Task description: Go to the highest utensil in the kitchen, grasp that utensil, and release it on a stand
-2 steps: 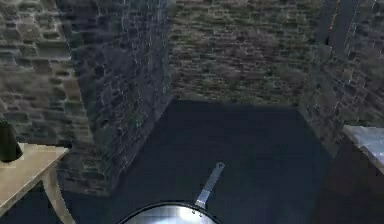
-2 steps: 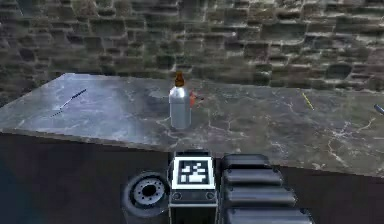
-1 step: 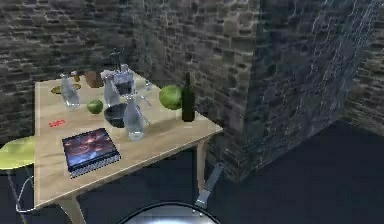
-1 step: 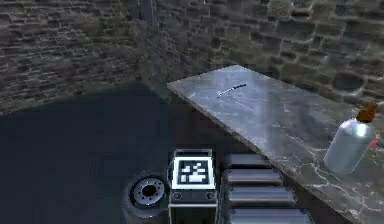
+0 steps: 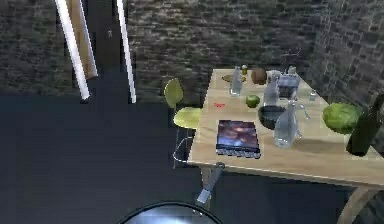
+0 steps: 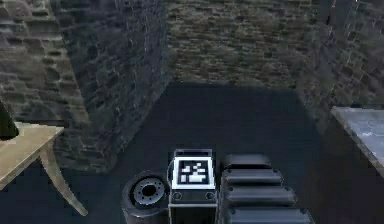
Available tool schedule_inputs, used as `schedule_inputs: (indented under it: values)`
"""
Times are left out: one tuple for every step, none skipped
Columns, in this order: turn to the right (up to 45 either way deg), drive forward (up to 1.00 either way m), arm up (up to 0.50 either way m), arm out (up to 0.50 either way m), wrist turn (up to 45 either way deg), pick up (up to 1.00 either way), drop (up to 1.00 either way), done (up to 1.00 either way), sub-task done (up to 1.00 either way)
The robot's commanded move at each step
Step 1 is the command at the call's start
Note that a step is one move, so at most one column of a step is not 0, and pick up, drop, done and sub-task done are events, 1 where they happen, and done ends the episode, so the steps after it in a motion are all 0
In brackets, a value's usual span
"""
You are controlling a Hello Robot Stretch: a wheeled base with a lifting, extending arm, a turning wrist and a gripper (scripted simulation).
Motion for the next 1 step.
schedule_inputs:
  values:
    - [-27.0,0.00,0.00,0.00,0.0,0.00,0.00,0.00,0.00]
